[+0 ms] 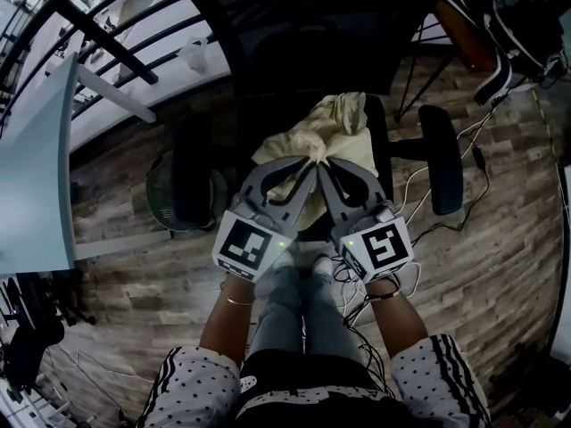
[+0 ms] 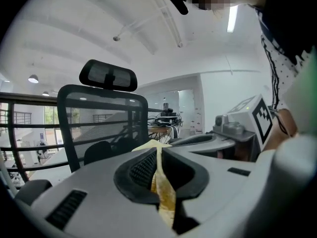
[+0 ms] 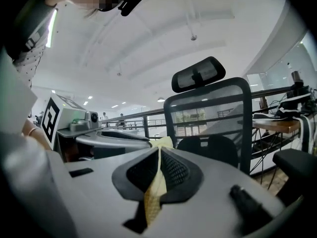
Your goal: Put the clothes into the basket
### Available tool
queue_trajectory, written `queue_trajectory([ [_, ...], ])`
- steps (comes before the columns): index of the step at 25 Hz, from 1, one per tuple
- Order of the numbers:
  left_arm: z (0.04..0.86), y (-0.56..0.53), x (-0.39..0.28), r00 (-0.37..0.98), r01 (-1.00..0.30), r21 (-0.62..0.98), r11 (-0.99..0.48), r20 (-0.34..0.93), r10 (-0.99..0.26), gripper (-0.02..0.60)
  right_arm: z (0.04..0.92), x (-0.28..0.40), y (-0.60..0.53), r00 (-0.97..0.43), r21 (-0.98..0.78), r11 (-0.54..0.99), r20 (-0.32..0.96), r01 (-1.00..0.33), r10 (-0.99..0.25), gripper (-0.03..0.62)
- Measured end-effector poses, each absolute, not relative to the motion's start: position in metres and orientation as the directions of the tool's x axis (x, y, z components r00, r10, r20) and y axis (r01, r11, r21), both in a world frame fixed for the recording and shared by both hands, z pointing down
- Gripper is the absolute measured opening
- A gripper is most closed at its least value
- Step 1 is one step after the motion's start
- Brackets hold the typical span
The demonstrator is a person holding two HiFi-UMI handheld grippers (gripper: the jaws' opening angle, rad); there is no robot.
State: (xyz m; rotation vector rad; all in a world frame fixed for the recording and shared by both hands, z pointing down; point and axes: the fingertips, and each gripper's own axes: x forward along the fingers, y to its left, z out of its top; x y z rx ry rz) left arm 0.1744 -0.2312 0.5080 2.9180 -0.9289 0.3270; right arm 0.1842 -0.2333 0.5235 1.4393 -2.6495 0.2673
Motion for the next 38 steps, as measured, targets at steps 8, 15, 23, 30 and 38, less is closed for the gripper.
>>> queue_trajectory([
  [8, 0.476, -0.225, 0.173, 0.798, -0.583, -0.012, -0.813, 0.179, -0.575, 0.040, 0.491, 0.184, -0.227, -0.539, -0.058, 0.537, 0.148, -0.842, -0.829, 0.031],
  [15, 0.443, -0.224, 0.173, 0.800, -0.584, -0.026, -0.811, 0.150, -0.581, 0.040, 0.459, 0.185, -0.227, -0.530, -0.037, 0.529, 0.110, -0.848, -0.841, 0.031],
  [23, 0.403, -0.224, 0.174, 0.807, -0.577, -0.047, -0.815, 0.119, -0.578, 0.040, 0.418, 0.186, -0.228, -0.522, -0.015, 0.523, 0.077, -0.852, -0.849, 0.031],
  [30, 0.371, -0.225, 0.177, 0.809, -0.577, -0.063, -0.814, 0.093, -0.580, 0.040, 0.385, 0.190, -0.229, -0.519, 0.018, 0.520, 0.050, -0.854, -0.853, 0.031],
  [38, 0.343, -0.218, 0.175, 0.807, -0.582, -0.078, -0.810, 0.070, -0.587, 0.038, 0.358, 0.188, -0.223, -0.512, 0.039, 0.513, 0.023, -0.858, -0.859, 0.031],
])
